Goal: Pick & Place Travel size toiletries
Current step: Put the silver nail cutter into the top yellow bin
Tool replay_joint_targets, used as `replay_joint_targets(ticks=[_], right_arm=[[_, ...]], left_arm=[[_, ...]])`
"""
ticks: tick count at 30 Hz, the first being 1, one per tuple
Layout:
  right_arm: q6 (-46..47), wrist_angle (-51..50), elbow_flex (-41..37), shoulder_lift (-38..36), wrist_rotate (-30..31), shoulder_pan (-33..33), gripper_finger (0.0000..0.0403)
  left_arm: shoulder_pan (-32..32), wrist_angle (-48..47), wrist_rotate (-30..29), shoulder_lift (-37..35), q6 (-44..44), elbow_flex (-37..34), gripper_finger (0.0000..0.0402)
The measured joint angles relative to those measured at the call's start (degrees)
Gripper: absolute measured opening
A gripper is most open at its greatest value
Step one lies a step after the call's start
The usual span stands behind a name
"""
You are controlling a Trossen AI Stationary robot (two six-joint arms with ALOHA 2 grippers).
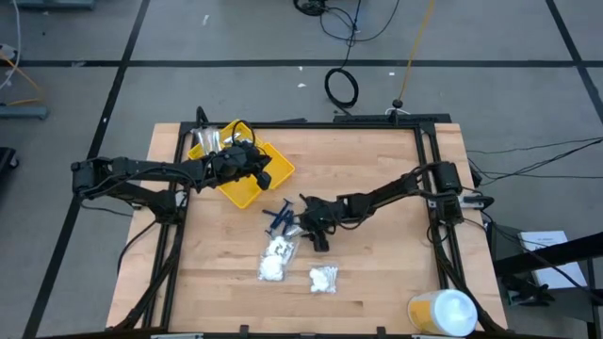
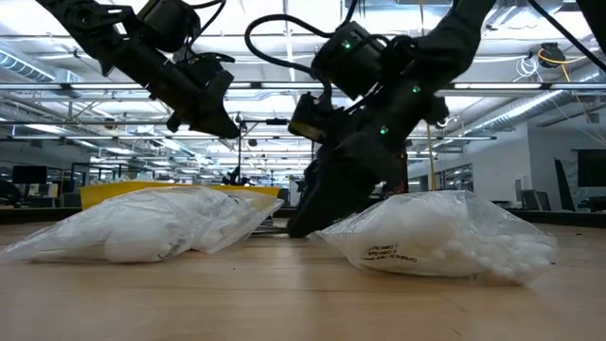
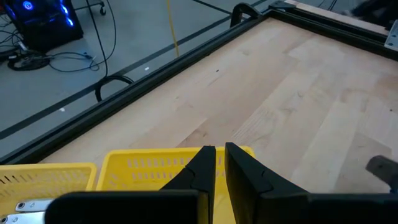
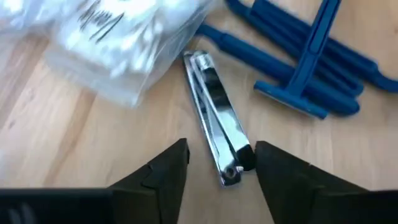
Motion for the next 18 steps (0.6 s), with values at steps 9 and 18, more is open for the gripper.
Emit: replay_joint_targets(ticks=[9,18], right_arm=[[1.63,-8.43,-0.11,-4.82,-2.99,1.50,0.0119],[3.10,2.27,-0.44,-5.55,-2.69,2.18,0.0119]], left_arm=[[-0.02,-1.12,-0.02,0.00,0.33,-0.02,0.0033],[-0.01,-1.02,-0.02,0.00,0.29,-0.02,0.0033]])
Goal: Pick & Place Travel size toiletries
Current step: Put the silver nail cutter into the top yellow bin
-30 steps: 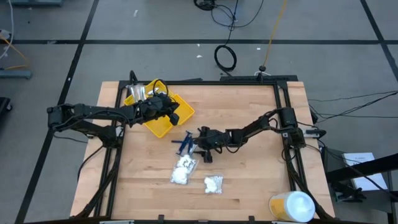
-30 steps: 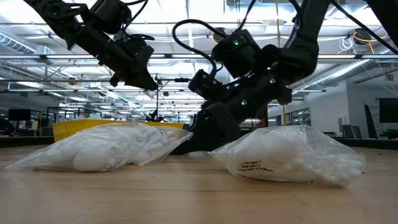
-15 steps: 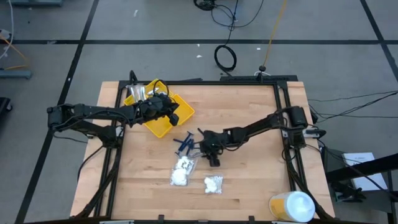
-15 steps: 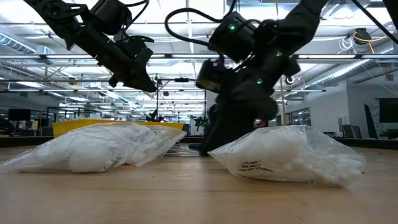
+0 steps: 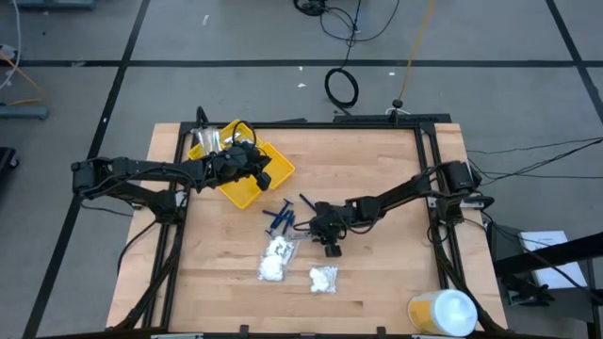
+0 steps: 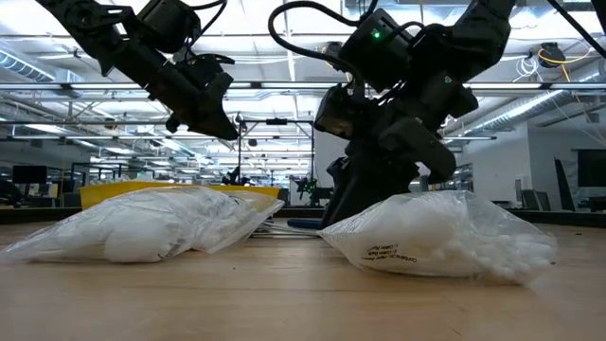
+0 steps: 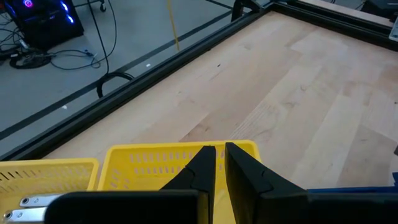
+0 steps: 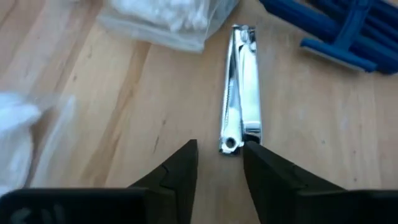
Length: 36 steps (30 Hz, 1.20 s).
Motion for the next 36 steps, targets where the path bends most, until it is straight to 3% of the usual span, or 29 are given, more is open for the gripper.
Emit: replay_joint_targets(ticks=[8,12,16,21,26,30,36], right_arm=[[0.08,-0.27,0.07,-0.14,10.50,2.77,0.0214],[-0.03,2.27,0.07,-0.05,10.30,3.09,0.0253],[-0.04,8.24,0.20,1.92,10.05,3.04,0.0264],[0.11,11.53,0.35,5.67,5.29,1.80,0.0250],[-0.26,5.53,0.46,7.34,4.12,0.25,0.0216],[-0.15,-2.55,0.45,6.76,3.86,-0.48,0.0178],[-0.83,-4.38,0.44,6.71,2.12,-1.06,0.0106]], left_arm=[[0.00,0.00,0.00,0.00,-0.01,0.00,0.0033],[-0.01,0.03,0.01,0.00,-0.03,0.00,0.0033],[-0.01,0.08,0.02,0.00,-0.13,0.00,0.0033],[0.00,0.12,0.03,0.00,-0.15,0.00,0.0033],[-0.01,0.00,0.04,-0.02,-0.13,0.00,0.0033],[-0.01,-0.02,0.04,0.00,-0.11,0.00,0.0033],[0.01,-0.10,0.02,-0.01,0.00,0.00,0.0033]])
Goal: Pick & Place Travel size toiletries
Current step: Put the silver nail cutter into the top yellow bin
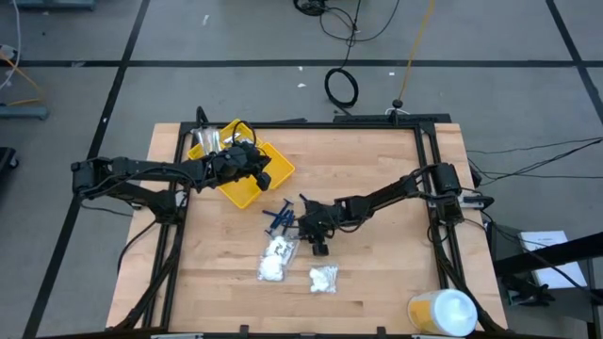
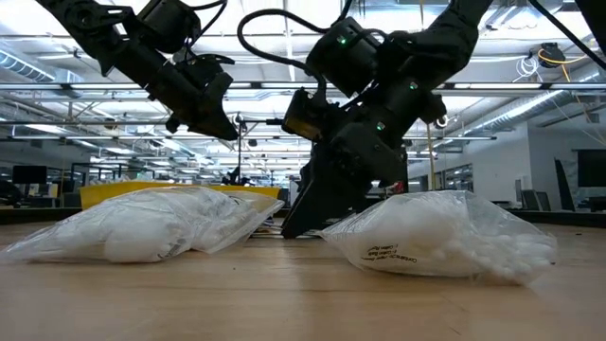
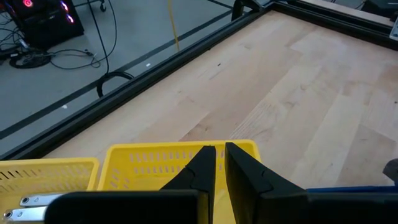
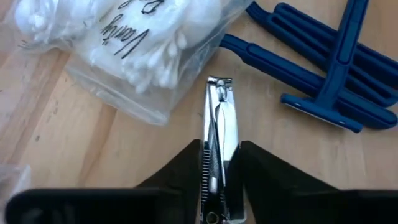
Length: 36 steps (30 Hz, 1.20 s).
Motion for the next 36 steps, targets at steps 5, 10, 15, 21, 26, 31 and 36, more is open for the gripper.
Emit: replay_joint_targets(ticks=[5,10,15,21,26,31,36], right_arm=[[-1.83,-1.63,-0.09,-0.12,-2.43,-0.56,0.0062],[-2.87,-6.79,-0.15,-4.12,-2.44,-0.99,0.0062],[-2.82,-11.61,-1.13,-13.18,-1.47,-0.71,0.0062],[-4.09,-7.21,-6.36,-26.32,10.92,2.18,0.0062],[-6.52,13.05,-17.64,-34.38,13.09,2.15,0.0062],[-8.43,39.01,-29.31,-38.41,12.79,0.88,0.0062],[-8.46,53.99,-34.98,-39.52,12.55,0.15,0.0062]], left_arm=[[-0.02,-0.03,0.00,0.00,0.00,0.00,0.0033],[0.00,-0.05,0.00,-0.01,-0.02,0.00,0.0033],[-0.02,-0.09,0.00,0.01,-0.02,0.00,0.0033],[-0.02,0.30,0.02,-0.01,-0.07,0.00,0.0033],[-0.73,2.96,1.12,-0.01,-0.02,0.00,0.0033],[-3.16,8.72,6.15,0.64,4.64,0.02,0.0034],[-6.18,18.14,7.71,4.22,6.92,-0.02,0.0075]])
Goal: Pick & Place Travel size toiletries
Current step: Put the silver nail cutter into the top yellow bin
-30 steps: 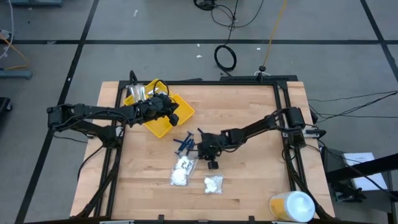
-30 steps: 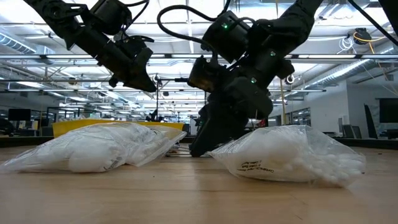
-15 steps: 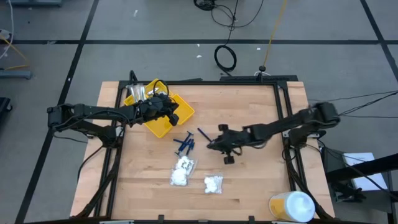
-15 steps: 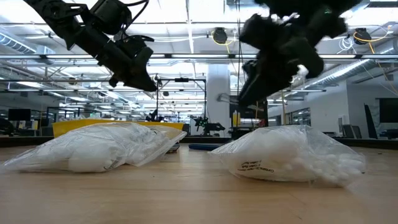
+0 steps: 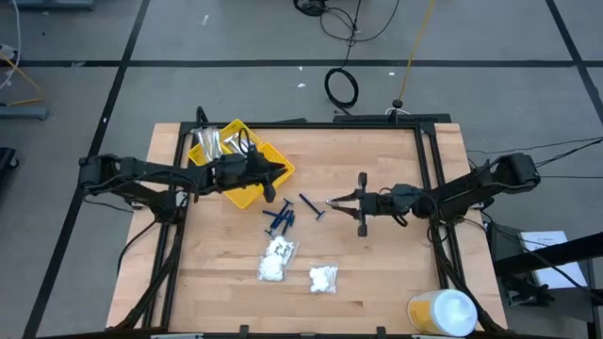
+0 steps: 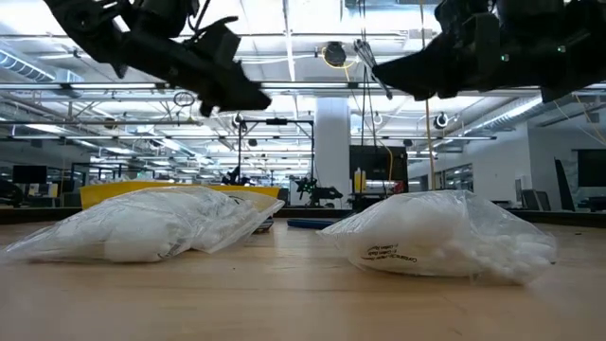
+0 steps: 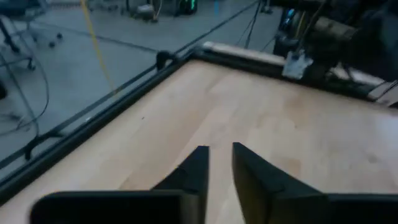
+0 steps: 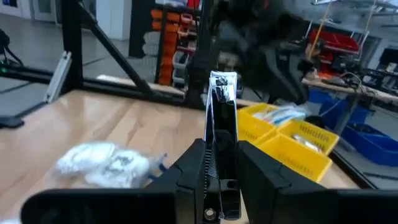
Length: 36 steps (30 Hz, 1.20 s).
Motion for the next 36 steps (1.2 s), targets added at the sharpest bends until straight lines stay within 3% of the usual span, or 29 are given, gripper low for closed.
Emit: replay_joint_targets(ticks=[7,12,18,27,32,36], right_arm=[[-0.39,1.59,-0.54,0.03,0.06,-0.04,0.0062],[-0.44,2.02,-0.52,0.04,0.04,-0.04,0.0062],[-1.23,3.44,-0.43,0.02,0.04,-0.04,0.0062],[-1.29,3.20,-0.42,-0.02,0.00,0.00,0.0062],[-1.29,2.54,-0.41,-0.02,0.01,0.00,0.0062],[-1.30,2.54,-0.38,-0.02,-0.05,0.00,0.0062]], left_arm=[[-3.21,25.17,0.33,11.06,6.31,0.04,0.0194],[-4.16,37.85,7.58,17.12,9.24,0.49,0.0241],[-5.07,36.11,14.81,21.77,8.25,5.74,0.0254],[-8.66,33.77,15.58,29.62,9.23,15.87,0.0255],[-9.80,33.37,20.65,30.76,10.30,18.24,0.0255],[-10.40,33.39,20.75,30.76,10.96,18.64,0.0255]])
